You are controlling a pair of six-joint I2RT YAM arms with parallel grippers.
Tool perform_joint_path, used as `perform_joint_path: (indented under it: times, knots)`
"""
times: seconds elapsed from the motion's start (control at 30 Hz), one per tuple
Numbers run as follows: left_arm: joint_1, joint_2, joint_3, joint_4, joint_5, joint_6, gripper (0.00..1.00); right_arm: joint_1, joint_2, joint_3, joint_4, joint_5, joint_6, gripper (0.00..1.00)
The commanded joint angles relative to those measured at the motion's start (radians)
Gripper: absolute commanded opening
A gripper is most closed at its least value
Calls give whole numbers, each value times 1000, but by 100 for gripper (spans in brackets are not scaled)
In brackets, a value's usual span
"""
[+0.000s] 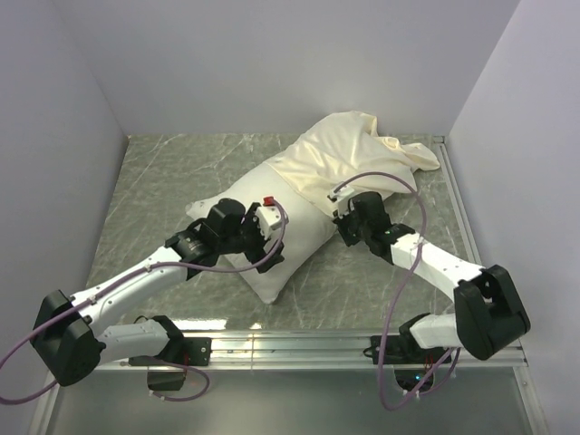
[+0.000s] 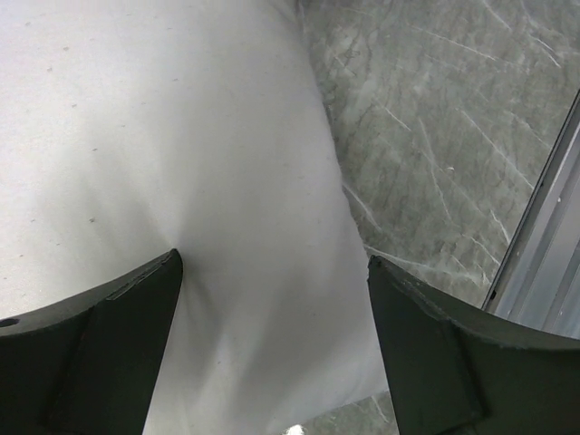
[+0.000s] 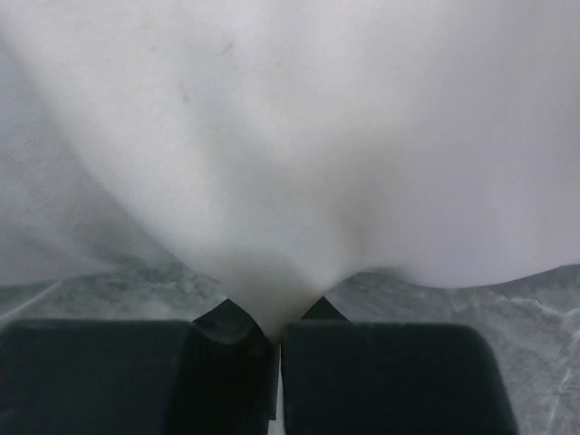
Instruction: Put the pillow into the pillowcase
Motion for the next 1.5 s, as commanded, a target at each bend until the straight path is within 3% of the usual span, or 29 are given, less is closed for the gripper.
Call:
perform_joint_path:
  times: [0.0, 0.2, 0.23, 0.27, 0.43, 0.47, 0.5, 0.57, 0.6, 0.63, 0.67, 0.7, 0.8, 0.93, 1.03, 1.13, 1.23, 1.37, 1.47]
  knots:
    - [-63, -29, -22, 17, -13, 31, 89, -11, -133, 29, -72, -86, -1, 0]
    - [-255, -22, -122, 189, -294, 60, 92, -9, -204, 78, -208, -305, -24, 0]
    - [-275, -10, -135, 244, -347, 79, 99, -8, -201, 80, -213, -319, -26, 0]
    - [-310, 32, -150, 302, -439, 109, 99, -8, -198, 90, -230, -331, -26, 0]
    - [-316, 193, -149, 444, -520, 119, 98, -8, -161, 138, -288, -446, -24, 0]
    - [-307, 236, -126, 459, -479, 91, 91, -9, -167, 144, -296, -460, -24, 0]
    - [-292, 251, -110, 458, -446, 71, 71, -8, -182, 149, -299, -477, -20, 0]
    - [-228, 270, -46, 462, -373, -24, 45, -9, -193, 190, -336, -533, -17, 0]
    - [-201, 271, -15, 458, -307, -62, 16, -8, -194, 213, -352, -555, -14, 0]
    - [-137, 273, 20, 447, -259, -153, 3, -8, -194, 237, -368, -598, -7, 0]
    - [-103, 277, 104, 421, -218, -215, 0, -8, -190, 301, -398, -628, -3, 0]
    - [-67, 280, 150, 403, -108, -264, 0, -3, -173, 340, -411, -655, 3, 0]
    - [27, 284, 301, 398, 3, -416, 0, 44, -89, 545, -474, -733, 3, 0]
    - [82, 279, 442, 384, 72, -591, 0, 130, 54, 942, -547, -860, 26, 0]
    - [115, 245, 477, 354, 109, -715, 0, 143, 137, 1128, -574, -943, 80, 0]
    - [132, 150, 428, 321, 147, -826, 0, 132, 151, 1175, -555, -998, 157, 0]
    - [142, 40, 349, 289, 218, -979, 0, 130, 91, 1095, -431, -1053, 276, 0]
    - [149, 18, 306, 167, 215, -1081, 0, 92, 124, 1090, -374, -1037, 299, 0]
    - [155, 72, 324, 177, 223, -1176, 0, 57, 225, 1124, -411, -996, 267, 0]
